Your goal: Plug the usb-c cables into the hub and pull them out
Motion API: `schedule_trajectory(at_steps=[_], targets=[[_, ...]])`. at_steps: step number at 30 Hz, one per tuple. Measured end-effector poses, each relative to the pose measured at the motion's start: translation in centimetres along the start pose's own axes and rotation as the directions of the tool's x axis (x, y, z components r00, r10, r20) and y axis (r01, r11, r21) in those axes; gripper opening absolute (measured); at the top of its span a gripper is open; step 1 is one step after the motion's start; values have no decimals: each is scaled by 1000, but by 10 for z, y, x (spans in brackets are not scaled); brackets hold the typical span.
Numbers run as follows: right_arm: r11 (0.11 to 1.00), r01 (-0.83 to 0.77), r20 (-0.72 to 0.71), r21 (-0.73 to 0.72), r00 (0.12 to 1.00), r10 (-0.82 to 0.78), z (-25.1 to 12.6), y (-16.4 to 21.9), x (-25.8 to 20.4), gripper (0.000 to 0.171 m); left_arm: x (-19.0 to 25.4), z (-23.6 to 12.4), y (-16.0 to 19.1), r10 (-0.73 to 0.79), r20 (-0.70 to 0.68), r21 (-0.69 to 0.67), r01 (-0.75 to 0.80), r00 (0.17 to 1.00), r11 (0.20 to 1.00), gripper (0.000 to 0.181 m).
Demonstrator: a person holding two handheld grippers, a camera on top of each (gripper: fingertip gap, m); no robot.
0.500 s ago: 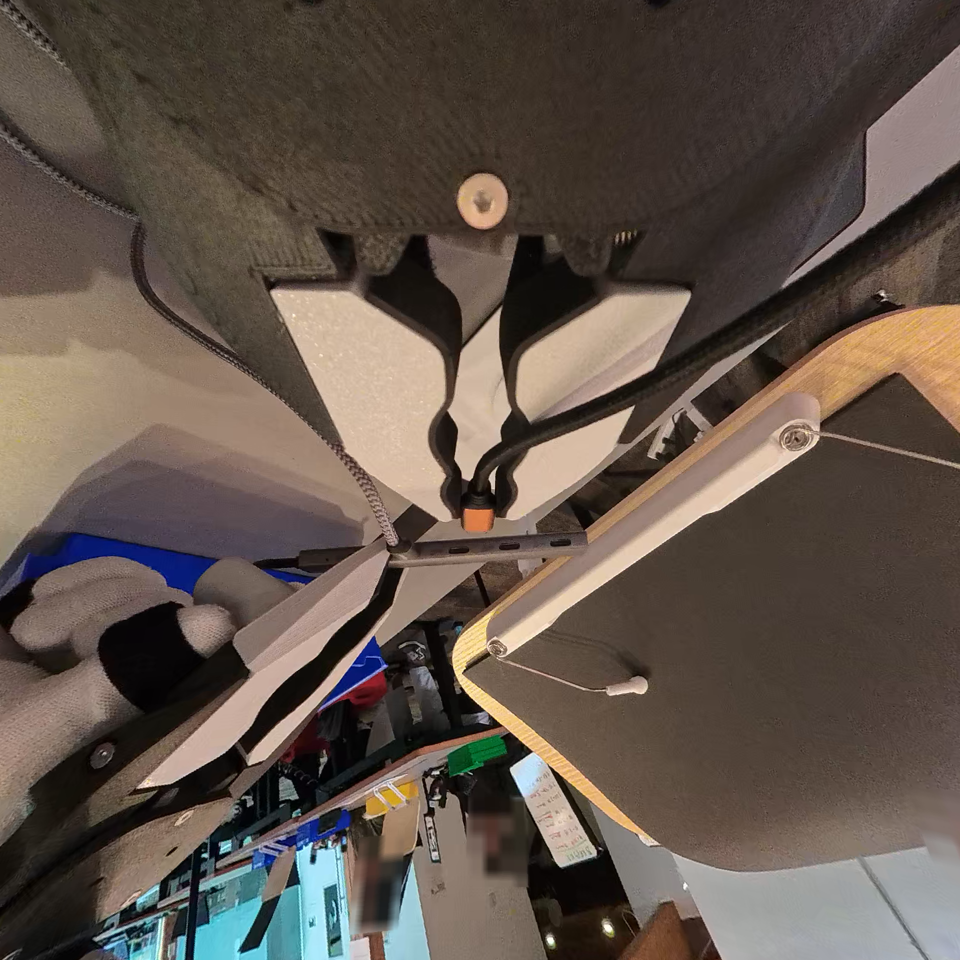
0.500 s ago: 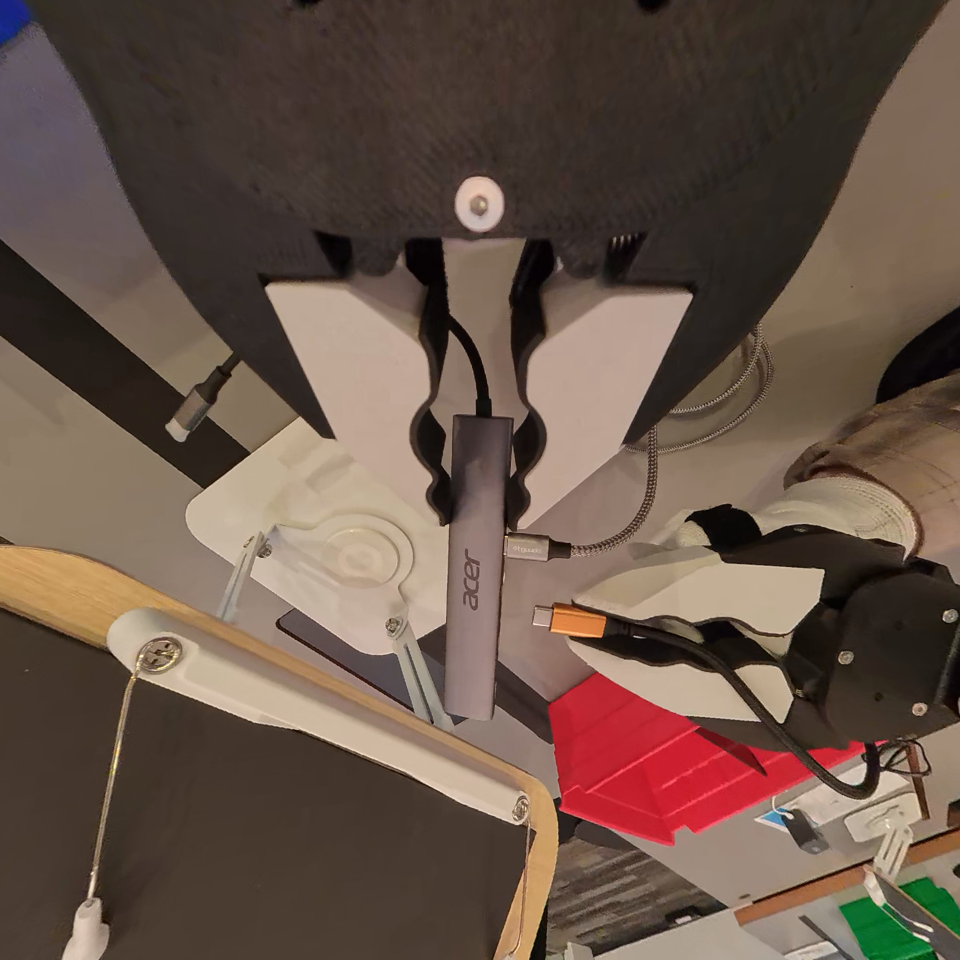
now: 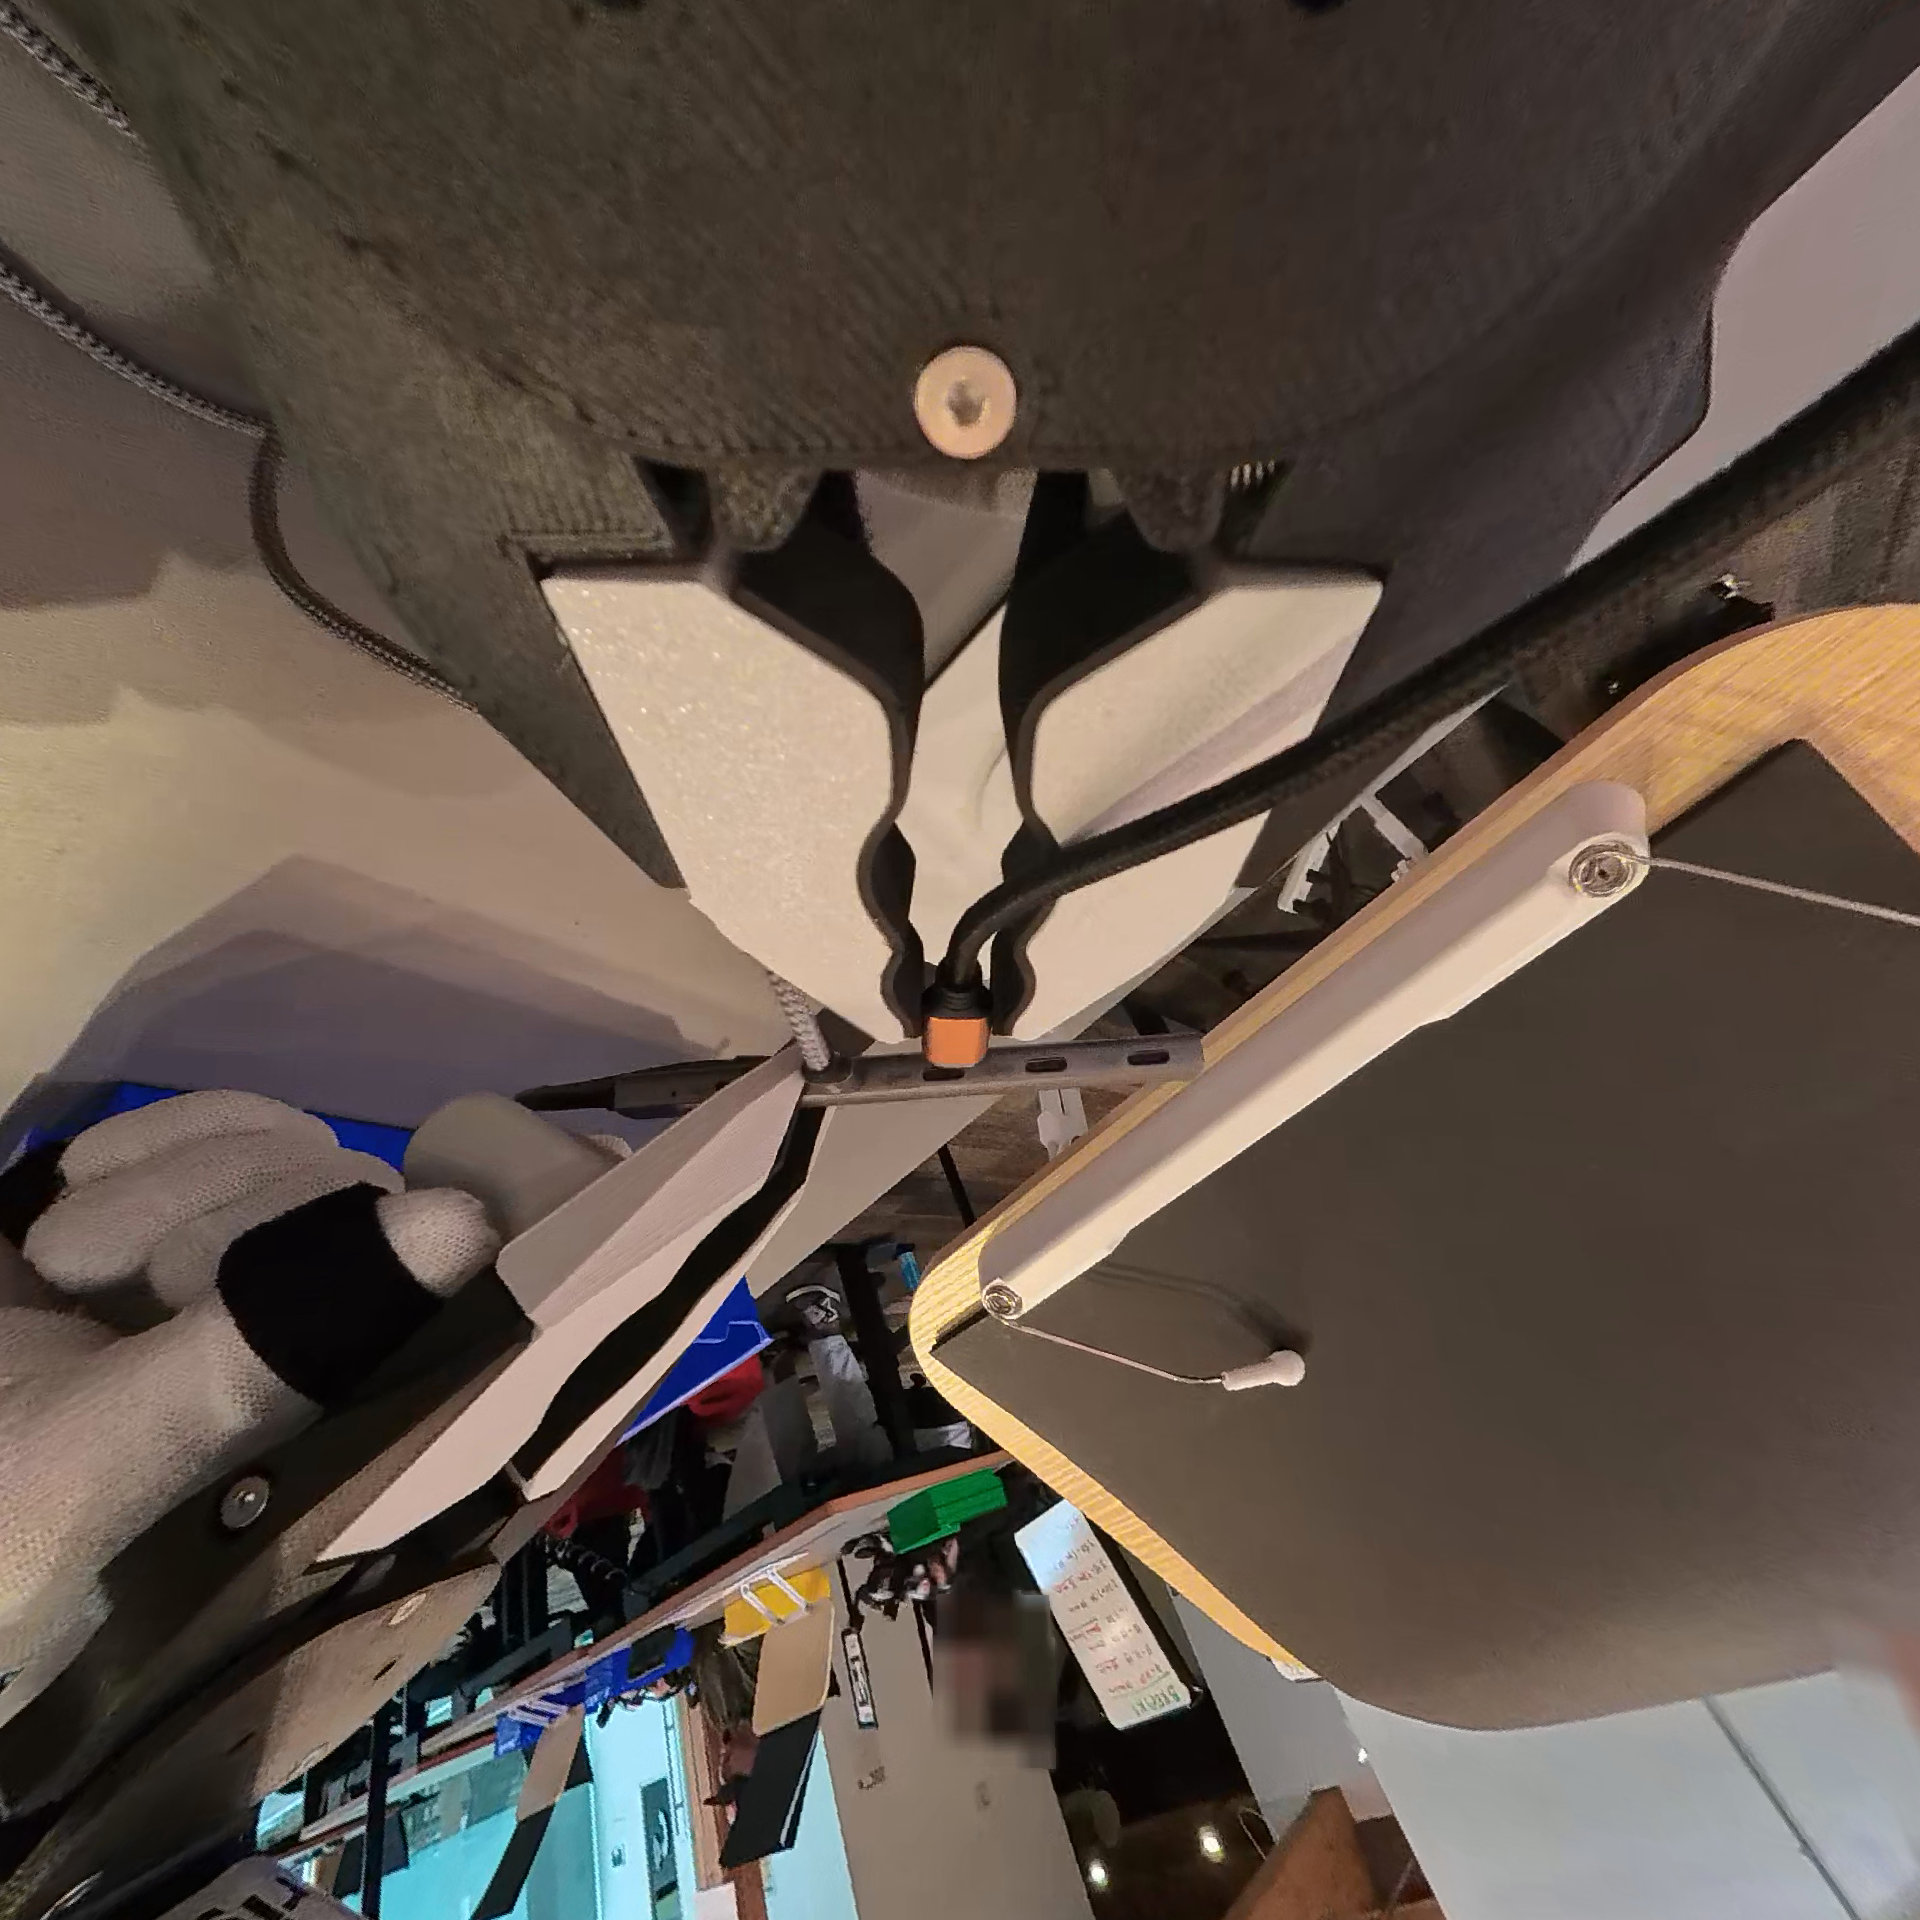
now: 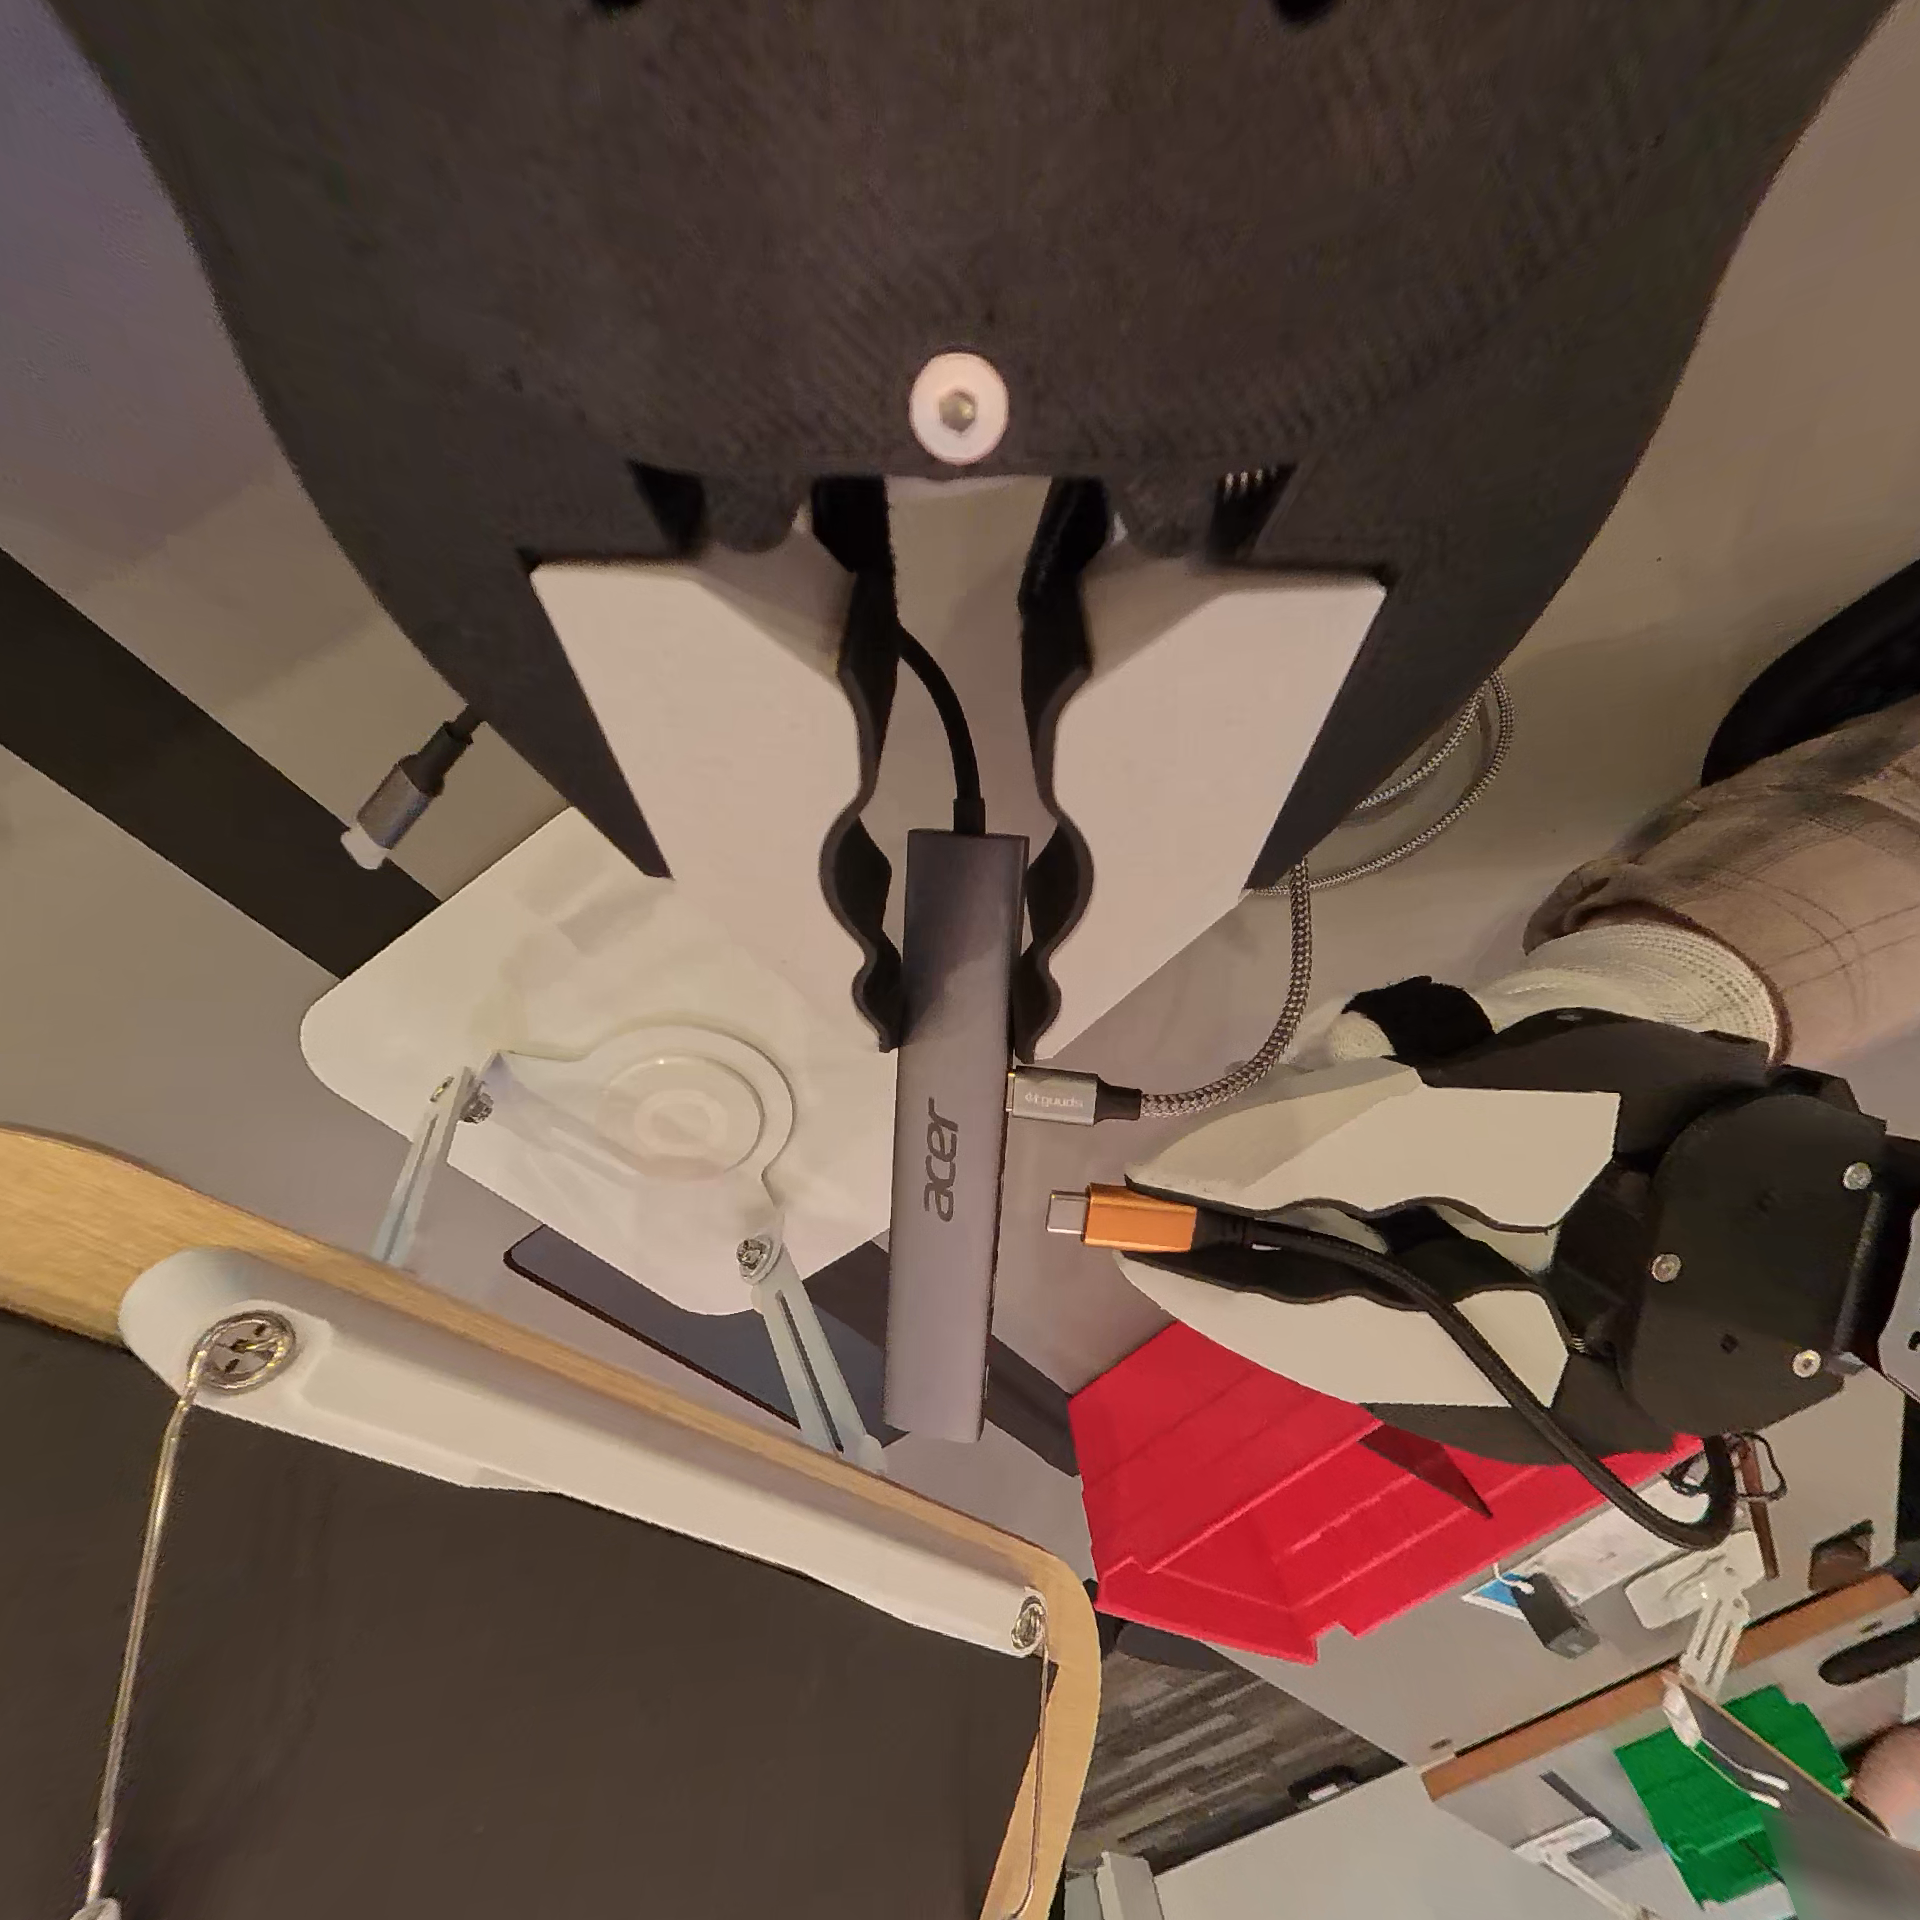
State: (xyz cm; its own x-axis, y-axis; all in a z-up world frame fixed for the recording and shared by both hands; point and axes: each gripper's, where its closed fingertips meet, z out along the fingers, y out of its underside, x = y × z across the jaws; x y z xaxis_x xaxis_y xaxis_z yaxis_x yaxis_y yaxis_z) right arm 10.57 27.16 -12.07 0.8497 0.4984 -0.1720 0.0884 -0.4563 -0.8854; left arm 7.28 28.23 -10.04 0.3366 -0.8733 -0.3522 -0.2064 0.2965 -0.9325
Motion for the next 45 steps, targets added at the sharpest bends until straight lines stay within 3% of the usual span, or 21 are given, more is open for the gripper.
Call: schedule_trajectory(at_steps=[24,45], targets=[[998,66,-22,-18,998,-66,5,0,-7,19,0,2,5,-43,-12,-13,43,999,999,13],[946,322,-84,-31,942,-324,-1,-11,-21,19,-2,-7,-5,-80,-71,37,82,994,996,13]])
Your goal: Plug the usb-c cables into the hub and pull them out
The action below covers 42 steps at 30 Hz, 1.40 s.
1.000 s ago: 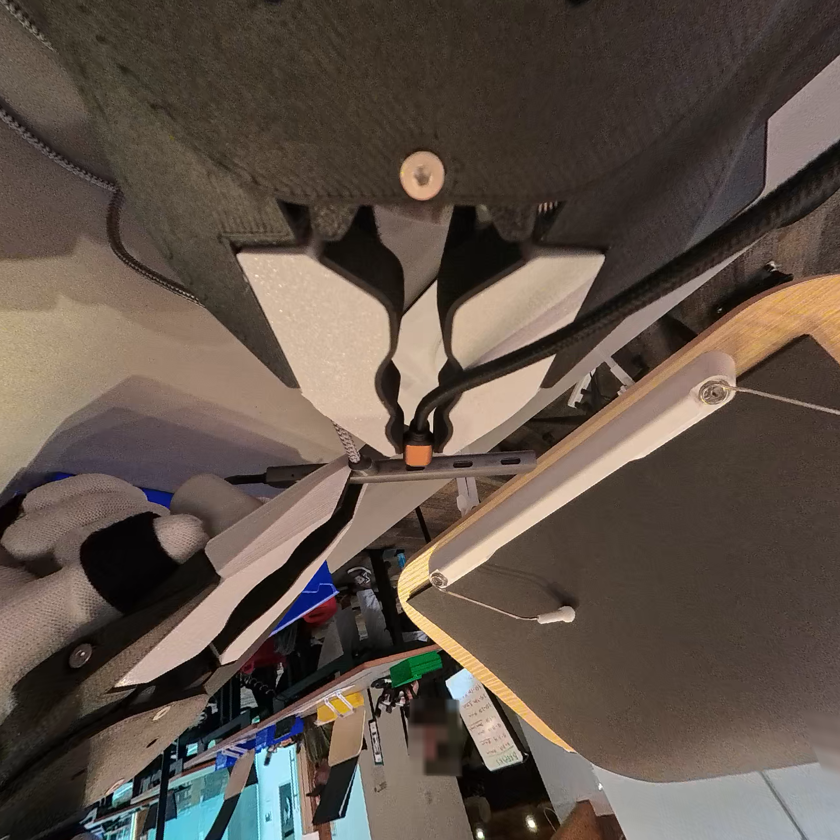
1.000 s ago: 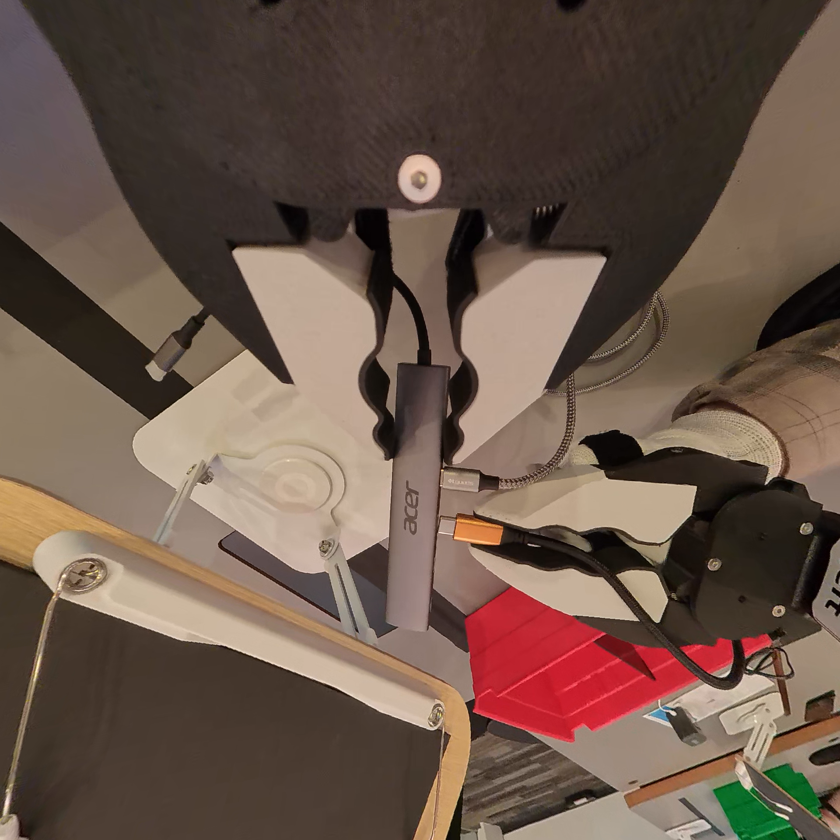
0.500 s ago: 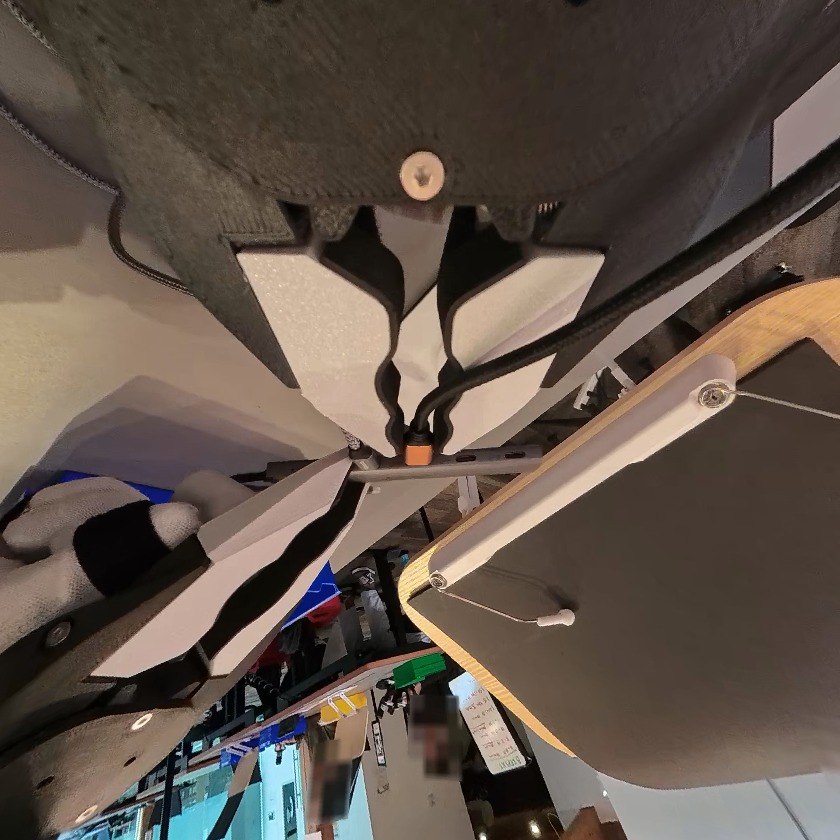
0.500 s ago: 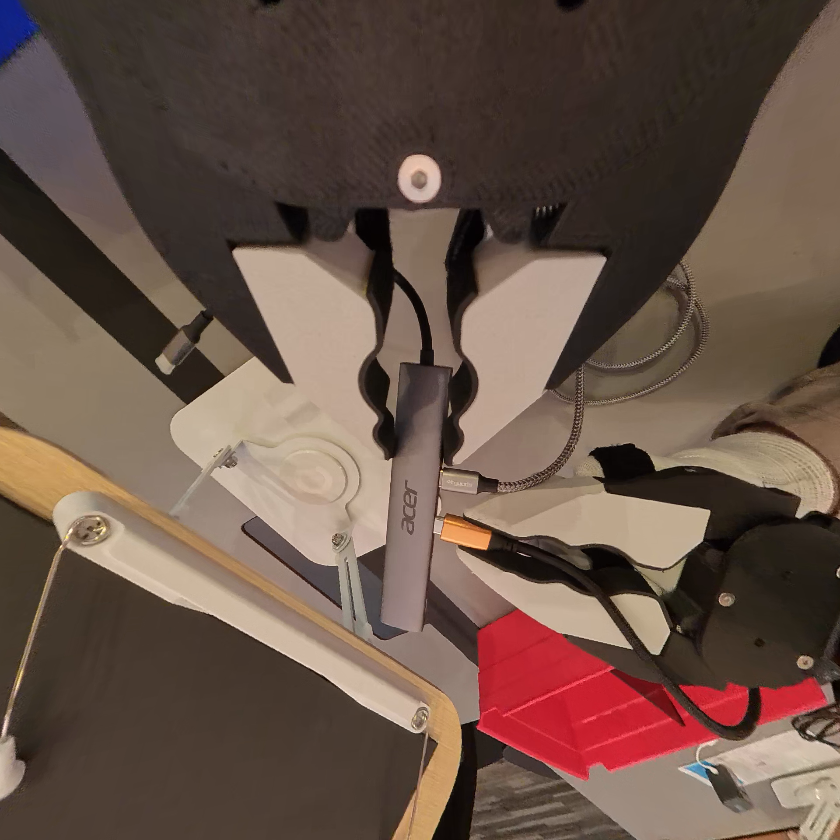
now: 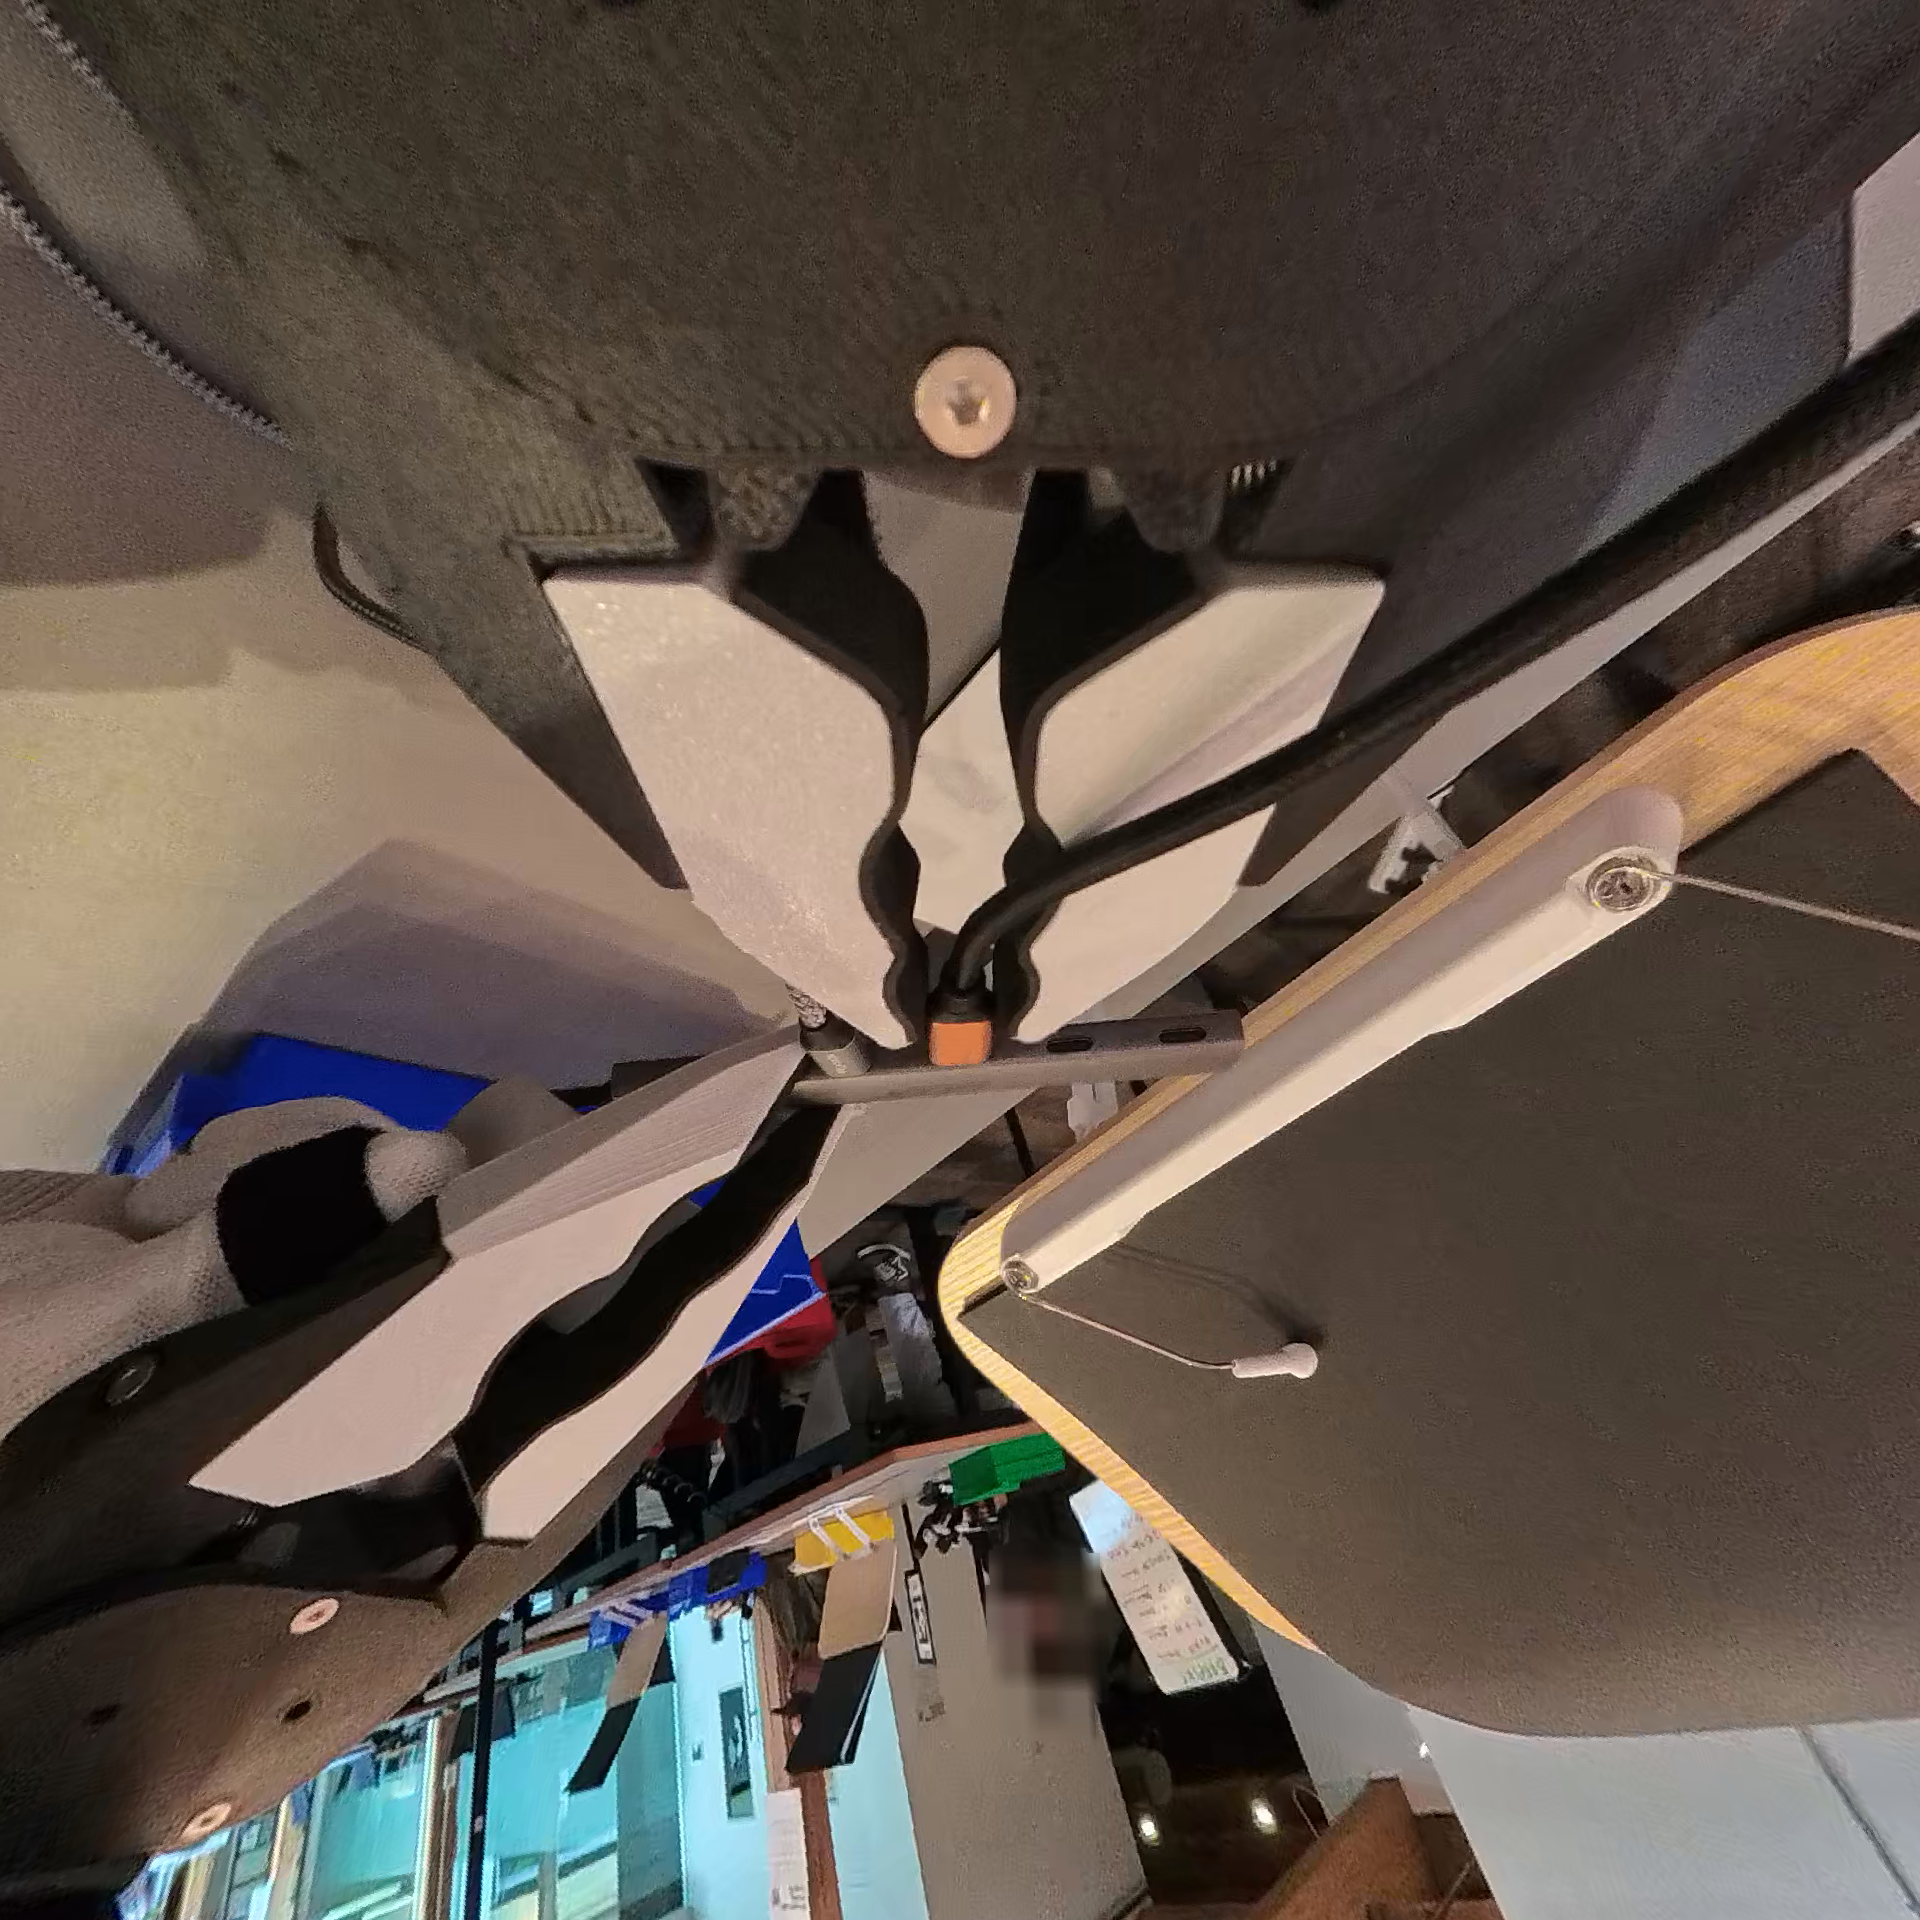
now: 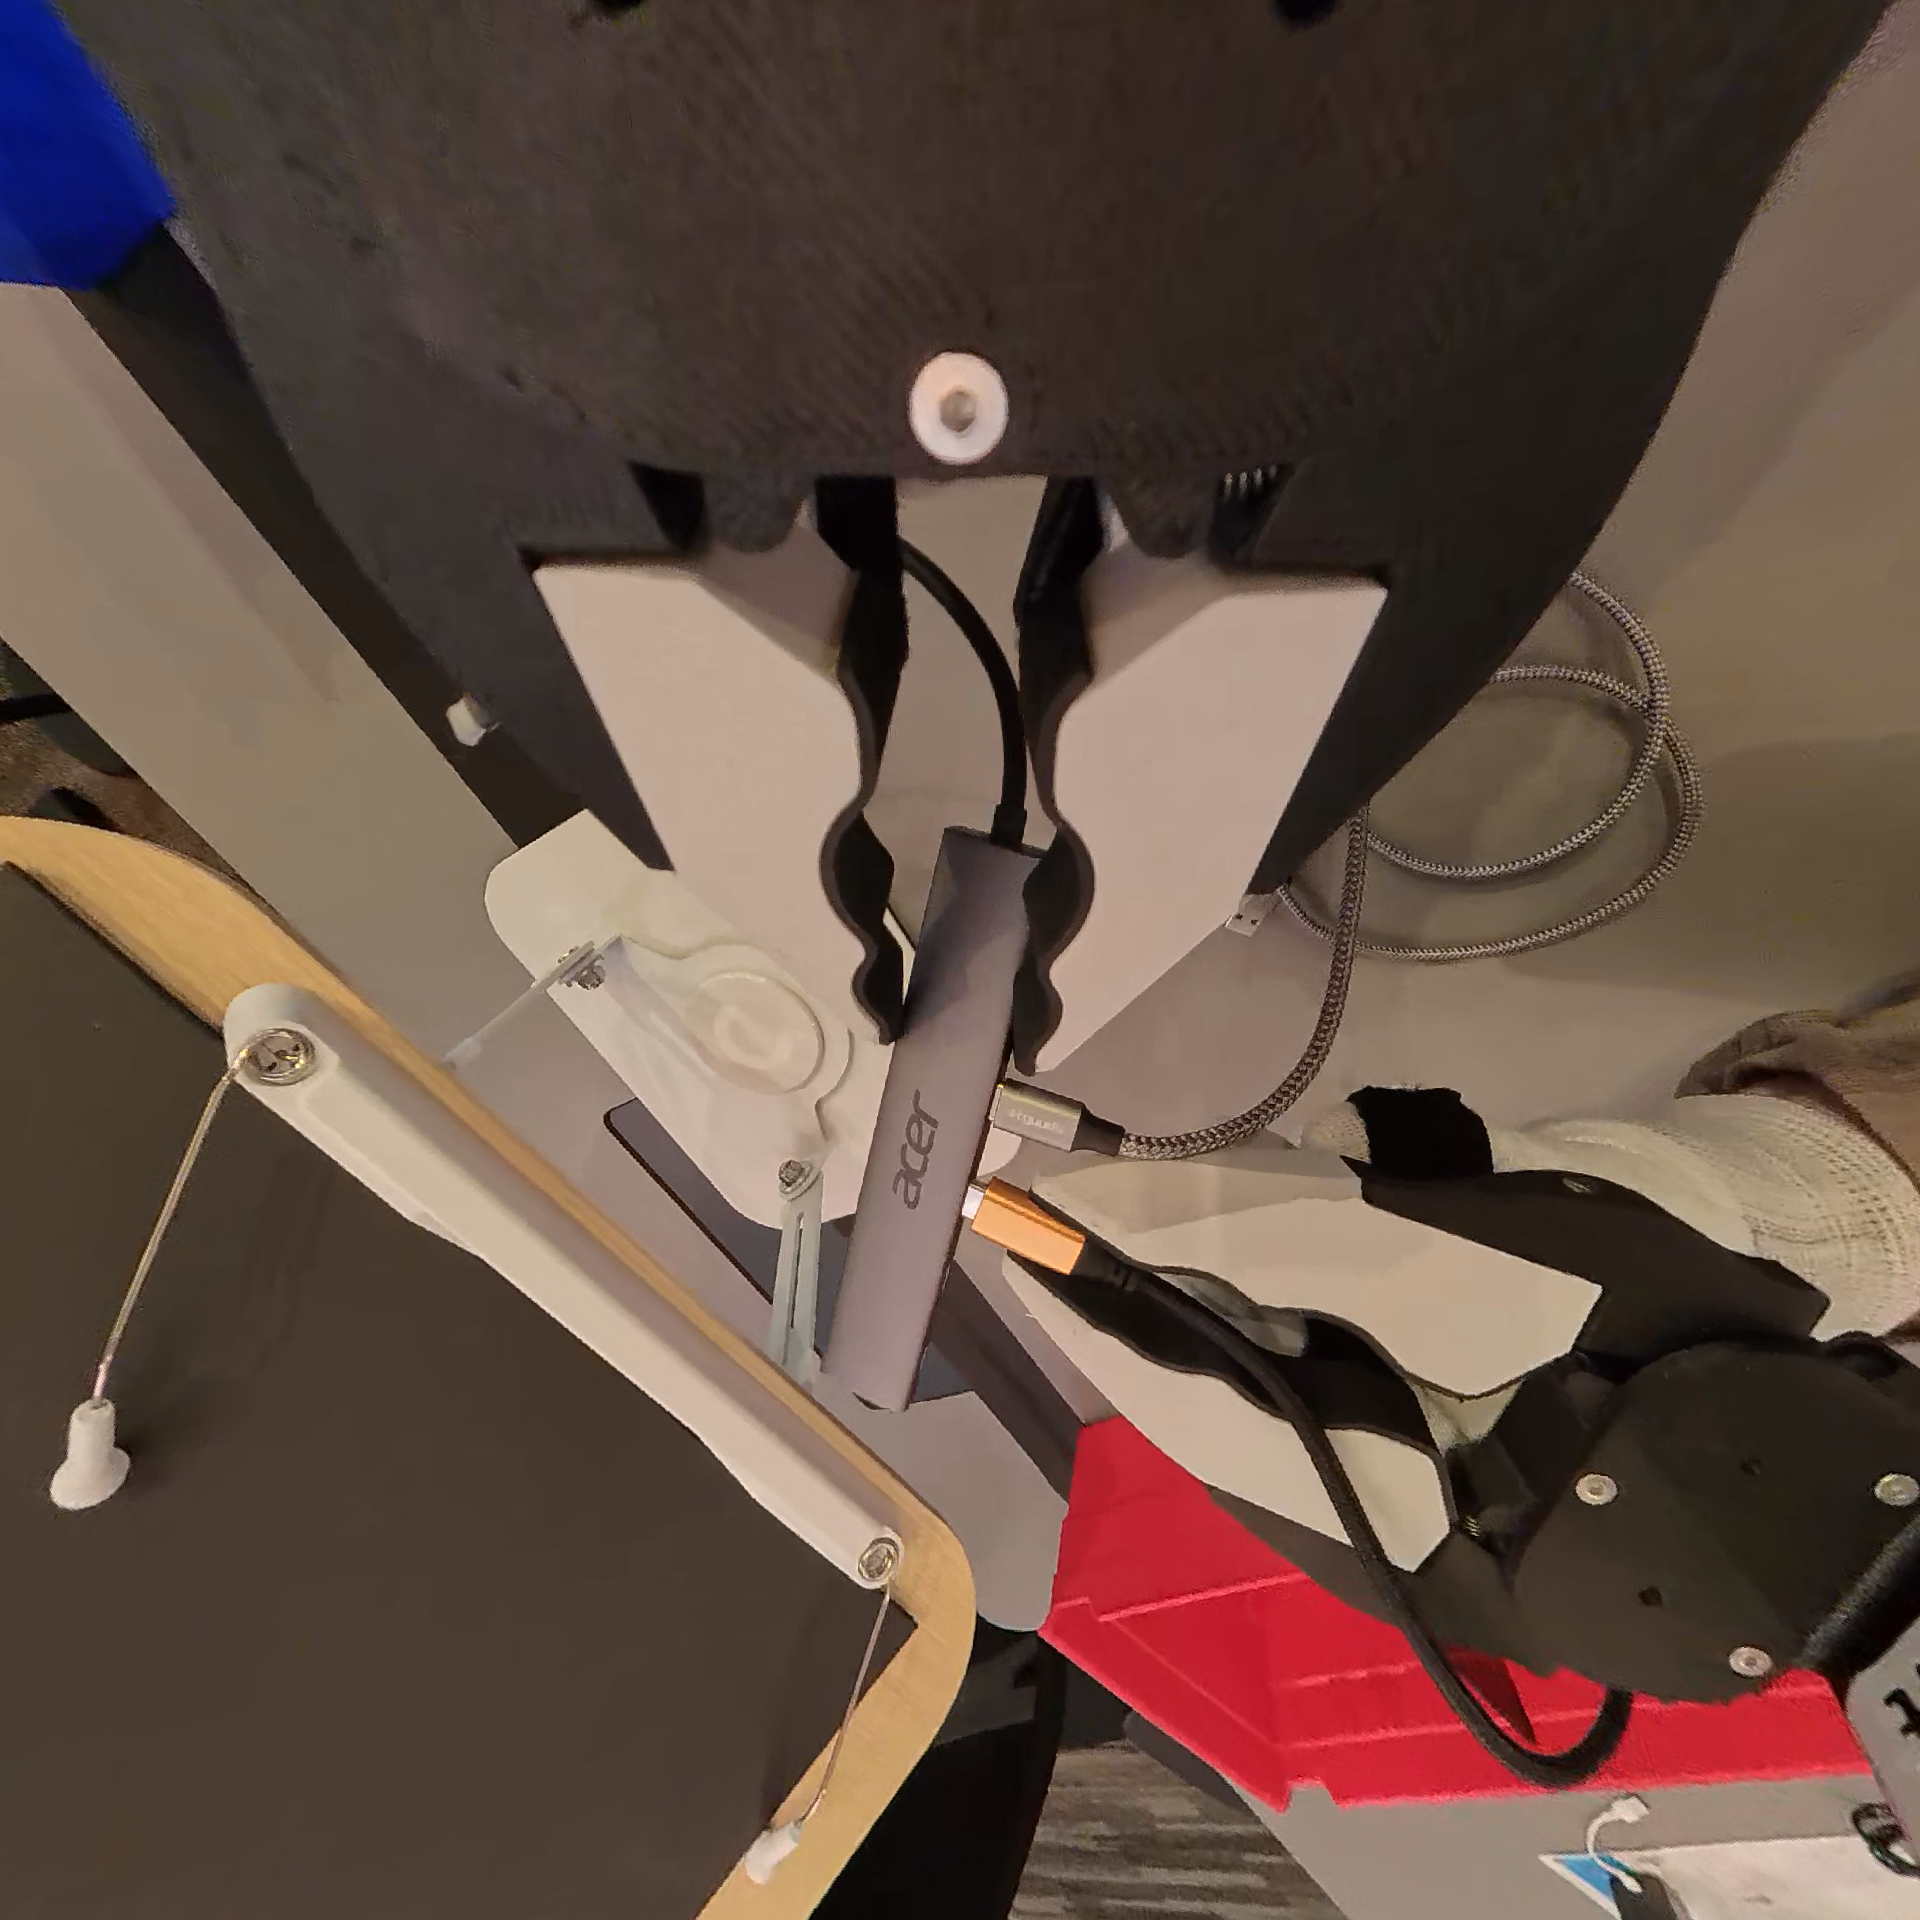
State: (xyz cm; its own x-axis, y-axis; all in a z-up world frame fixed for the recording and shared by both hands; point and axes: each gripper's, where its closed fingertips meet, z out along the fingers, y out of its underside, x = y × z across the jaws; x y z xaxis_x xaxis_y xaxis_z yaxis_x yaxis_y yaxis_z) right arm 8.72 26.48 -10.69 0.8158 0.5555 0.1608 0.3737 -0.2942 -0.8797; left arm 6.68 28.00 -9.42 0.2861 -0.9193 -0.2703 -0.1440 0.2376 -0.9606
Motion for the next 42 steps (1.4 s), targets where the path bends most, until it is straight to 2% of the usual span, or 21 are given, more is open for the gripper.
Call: schedule_trajectory(at_steps=[23,42], targets=[[998,60,2,24,998,-60,-6,-8,-6,18,1,-5,-7,-72,-77,36,75,994,997,13],[998,61,-15,16,998,-61,-4,-7,-4,19,1,-1,-4,-88,-40,26,89,995,996,13]])
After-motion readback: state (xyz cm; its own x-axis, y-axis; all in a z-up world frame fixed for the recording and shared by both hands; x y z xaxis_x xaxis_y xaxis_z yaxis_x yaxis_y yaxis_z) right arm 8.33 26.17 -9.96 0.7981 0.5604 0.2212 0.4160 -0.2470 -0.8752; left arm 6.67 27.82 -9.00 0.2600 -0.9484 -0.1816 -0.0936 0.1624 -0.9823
